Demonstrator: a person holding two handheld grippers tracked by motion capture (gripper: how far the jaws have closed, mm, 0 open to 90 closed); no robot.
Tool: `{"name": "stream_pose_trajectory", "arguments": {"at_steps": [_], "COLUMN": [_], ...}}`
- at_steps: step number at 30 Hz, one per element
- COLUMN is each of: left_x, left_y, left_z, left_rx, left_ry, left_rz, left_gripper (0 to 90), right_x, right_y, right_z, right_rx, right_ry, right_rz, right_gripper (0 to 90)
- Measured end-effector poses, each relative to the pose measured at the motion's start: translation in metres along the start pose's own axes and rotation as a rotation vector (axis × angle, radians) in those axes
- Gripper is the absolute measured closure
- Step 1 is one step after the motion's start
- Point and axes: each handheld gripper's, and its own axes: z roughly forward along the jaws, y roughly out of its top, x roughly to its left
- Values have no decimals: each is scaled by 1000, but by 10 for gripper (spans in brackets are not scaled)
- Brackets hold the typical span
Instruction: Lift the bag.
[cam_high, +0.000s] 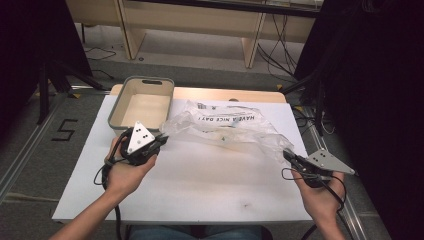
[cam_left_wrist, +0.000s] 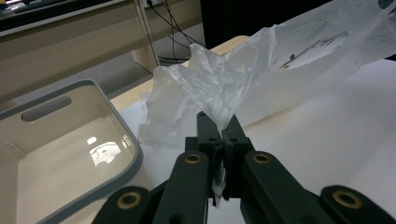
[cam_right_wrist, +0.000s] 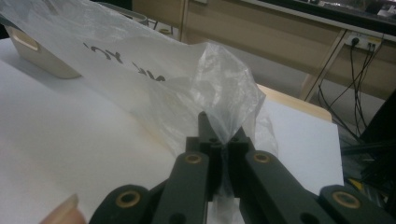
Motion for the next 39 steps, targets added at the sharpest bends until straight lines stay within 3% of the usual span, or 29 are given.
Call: {"name": "stream_pose_trajectory", "arguments": {"at_steps": [23,39], "left_x": [15,20], "left_y": [8,19], "left_z": [-5,-6], "left_rx": [-33,-69], "left_ry": [39,57], "left_rz": [-31,-41], "left_gripper": [889,889], "right_x": [2,-1], "right_y": [29,40], "right_z": [5,7], "right_rx": [-83,-115], "right_ry": [-6,-19], "right_rz": [-27,-22], "right_gripper": [900,900]}}
